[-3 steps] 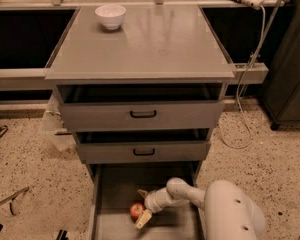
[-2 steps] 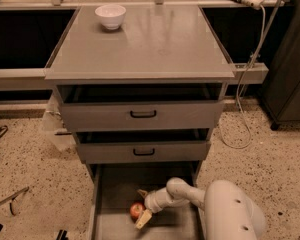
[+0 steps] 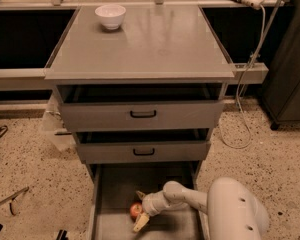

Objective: Pick apple from bottom drawer and place on counter

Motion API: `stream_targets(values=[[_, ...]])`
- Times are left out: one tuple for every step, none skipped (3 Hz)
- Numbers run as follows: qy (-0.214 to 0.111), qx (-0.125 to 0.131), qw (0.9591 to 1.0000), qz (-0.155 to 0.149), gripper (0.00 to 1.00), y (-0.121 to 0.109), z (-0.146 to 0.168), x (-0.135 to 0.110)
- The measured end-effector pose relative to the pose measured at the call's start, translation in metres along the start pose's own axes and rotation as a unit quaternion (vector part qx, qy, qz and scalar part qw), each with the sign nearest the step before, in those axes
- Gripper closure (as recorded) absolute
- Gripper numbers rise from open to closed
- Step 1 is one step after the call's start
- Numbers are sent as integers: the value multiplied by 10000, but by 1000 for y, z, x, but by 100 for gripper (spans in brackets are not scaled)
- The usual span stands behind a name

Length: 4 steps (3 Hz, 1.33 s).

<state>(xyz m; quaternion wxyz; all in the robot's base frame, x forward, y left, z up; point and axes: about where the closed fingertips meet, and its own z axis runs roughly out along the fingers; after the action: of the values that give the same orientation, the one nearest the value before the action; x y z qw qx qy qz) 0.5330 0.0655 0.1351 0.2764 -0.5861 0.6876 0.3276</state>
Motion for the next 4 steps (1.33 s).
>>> stream_targets(values=[[23, -52, 9999, 91, 0, 2, 5, 6], [23, -52, 9999, 91, 0, 2, 5, 6], [23, -52, 9999, 91, 18, 2, 5, 6], [23, -52, 9999, 91, 41, 2, 5, 6]])
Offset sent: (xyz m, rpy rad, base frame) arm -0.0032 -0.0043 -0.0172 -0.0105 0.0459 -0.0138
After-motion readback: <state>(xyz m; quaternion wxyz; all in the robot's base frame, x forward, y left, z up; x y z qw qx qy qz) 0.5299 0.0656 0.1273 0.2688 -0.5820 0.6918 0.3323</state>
